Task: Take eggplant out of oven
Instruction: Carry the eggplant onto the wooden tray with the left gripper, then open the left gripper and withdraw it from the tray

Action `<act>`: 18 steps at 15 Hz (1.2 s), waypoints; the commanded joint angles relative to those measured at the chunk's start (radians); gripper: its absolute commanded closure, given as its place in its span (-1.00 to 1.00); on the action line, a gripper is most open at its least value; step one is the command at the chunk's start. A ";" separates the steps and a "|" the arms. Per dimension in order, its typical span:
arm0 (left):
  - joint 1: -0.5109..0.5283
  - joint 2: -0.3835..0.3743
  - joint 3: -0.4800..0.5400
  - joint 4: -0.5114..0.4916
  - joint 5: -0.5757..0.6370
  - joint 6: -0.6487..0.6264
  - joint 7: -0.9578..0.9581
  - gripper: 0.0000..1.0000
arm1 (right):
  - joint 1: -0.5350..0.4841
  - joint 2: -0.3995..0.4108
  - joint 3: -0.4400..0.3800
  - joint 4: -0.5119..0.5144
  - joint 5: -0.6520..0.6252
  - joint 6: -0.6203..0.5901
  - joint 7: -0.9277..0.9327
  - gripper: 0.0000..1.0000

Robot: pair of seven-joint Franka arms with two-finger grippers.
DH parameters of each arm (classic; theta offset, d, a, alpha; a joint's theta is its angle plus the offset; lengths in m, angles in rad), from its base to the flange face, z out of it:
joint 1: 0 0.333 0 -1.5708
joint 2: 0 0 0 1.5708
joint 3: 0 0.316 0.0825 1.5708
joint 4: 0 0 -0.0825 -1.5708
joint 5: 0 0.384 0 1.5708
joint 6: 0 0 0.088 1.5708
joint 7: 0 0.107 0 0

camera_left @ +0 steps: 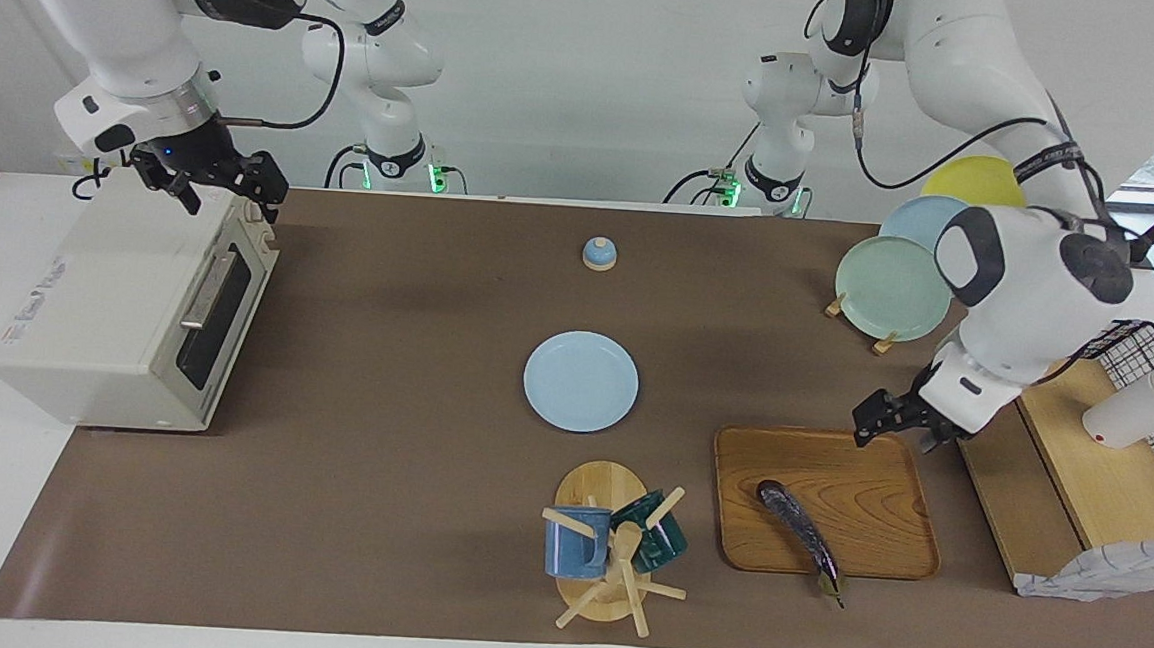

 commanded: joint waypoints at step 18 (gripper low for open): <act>-0.009 -0.355 -0.008 -0.170 0.076 -0.332 -0.044 -1.00 | -0.016 -0.014 -0.005 0.025 0.031 0.005 -0.024 -1.00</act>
